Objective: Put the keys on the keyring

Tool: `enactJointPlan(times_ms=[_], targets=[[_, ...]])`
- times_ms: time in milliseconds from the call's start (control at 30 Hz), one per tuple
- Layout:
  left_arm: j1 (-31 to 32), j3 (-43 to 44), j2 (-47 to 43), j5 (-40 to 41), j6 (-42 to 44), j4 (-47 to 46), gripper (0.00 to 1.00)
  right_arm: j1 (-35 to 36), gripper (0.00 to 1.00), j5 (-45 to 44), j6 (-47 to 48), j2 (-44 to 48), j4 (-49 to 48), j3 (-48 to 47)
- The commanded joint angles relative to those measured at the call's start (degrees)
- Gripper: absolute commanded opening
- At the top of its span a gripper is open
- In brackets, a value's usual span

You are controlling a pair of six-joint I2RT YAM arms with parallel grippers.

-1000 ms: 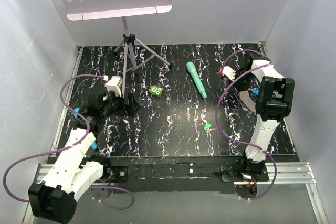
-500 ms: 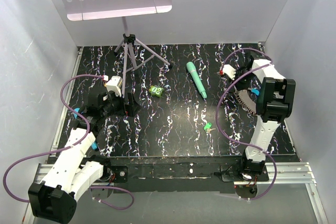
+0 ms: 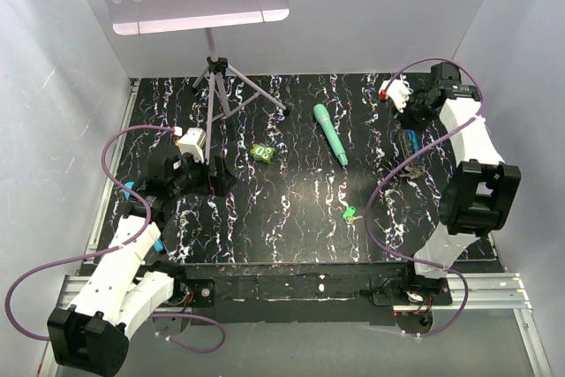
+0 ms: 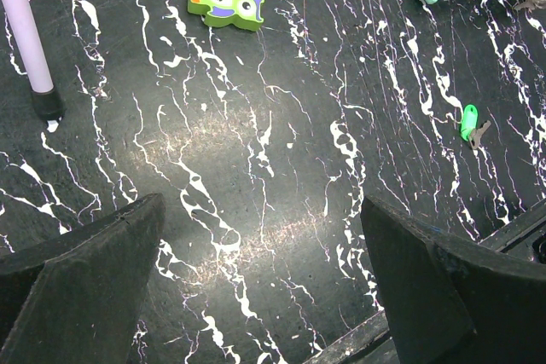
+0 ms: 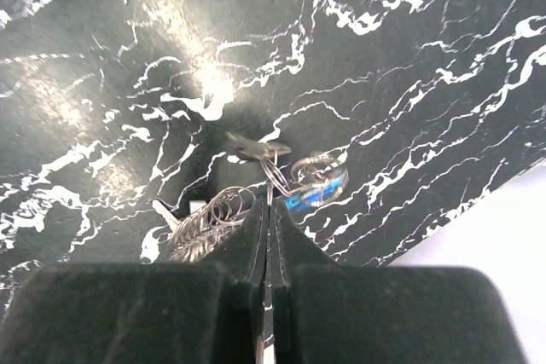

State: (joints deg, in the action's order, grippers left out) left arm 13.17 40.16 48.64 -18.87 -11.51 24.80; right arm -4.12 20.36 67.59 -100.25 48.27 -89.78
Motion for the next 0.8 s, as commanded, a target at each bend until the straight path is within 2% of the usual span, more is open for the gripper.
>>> enactJointPlan(times_ms=[0,300,467,767], targets=[[-0.42,0.27,-1.44,-0.90,0.79,-1.24,1.00,0.08,0.01,7.49,-4.66,6.72,-0.72,-1.98],[-0.42,-1.05,-4.86,-5.73,0.61,-4.40,1.00,7.71,0.01,16.28,-10.46,14.37,2.17,-7.16],[-0.42,-2.54,-8.29,-9.50,0.35,-7.30,1.00,12.90,0.01,21.82,-13.09,15.87,5.43,-11.82],[-0.42,-4.65,-16.72,-17.32,-1.59,-12.48,1.00,22.74,0.01,35.61,-11.88,15.35,13.51,-16.48]])
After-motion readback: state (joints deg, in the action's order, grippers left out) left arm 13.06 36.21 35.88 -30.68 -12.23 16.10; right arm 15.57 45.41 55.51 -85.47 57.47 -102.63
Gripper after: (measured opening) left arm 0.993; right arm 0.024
